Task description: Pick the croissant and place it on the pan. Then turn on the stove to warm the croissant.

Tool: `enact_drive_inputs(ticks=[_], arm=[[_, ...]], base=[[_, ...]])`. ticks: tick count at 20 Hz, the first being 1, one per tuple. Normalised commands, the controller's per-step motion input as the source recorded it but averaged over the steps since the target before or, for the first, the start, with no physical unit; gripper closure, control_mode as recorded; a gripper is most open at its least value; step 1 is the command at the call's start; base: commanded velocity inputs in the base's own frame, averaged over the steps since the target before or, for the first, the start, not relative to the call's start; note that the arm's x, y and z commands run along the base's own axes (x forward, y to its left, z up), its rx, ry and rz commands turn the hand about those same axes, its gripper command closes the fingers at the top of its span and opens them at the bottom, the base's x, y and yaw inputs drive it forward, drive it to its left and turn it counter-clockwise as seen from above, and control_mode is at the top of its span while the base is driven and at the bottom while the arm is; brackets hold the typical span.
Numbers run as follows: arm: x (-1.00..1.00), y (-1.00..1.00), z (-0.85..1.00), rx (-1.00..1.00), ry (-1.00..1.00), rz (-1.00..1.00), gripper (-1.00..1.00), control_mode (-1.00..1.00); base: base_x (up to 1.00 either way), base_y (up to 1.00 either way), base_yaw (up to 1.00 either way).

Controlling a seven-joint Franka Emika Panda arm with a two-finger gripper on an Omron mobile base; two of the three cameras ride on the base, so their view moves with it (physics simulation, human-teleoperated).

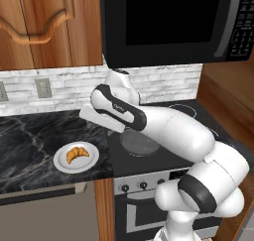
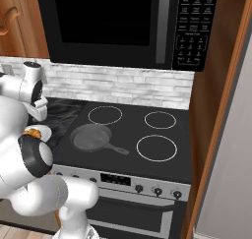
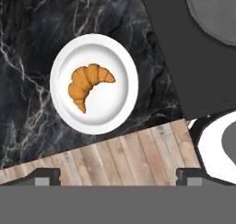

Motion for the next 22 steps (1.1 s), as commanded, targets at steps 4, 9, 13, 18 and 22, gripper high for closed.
enact_drive_inputs(ticks=[4, 9, 13, 18, 22], arm=[[0.0, 0.23, -0.22, 0.0, 0.11, -0.19, -1.0, -1.0], [0.0, 0.26, -0.2, 0.0, 0.1, -0.21, -1.0, -1.0], [0.02, 0.32, -0.21, -0.05, 0.13, -0.17, -1.0, -1.0], [0.1, 0.18, -0.28, -0.06, 0.21, -0.14, -1.0, -1.0], [0.19, 0.07, -0.25, -0.04, 0.23, -0.12, -1.0, -1.0]], base=[[0.0, 0.0, 0.0], [0.0, 0.0, 0.0], [0.0, 0.0, 0.0], [0.0, 0.0, 0.0], [0.0, 0.0, 0.0]])
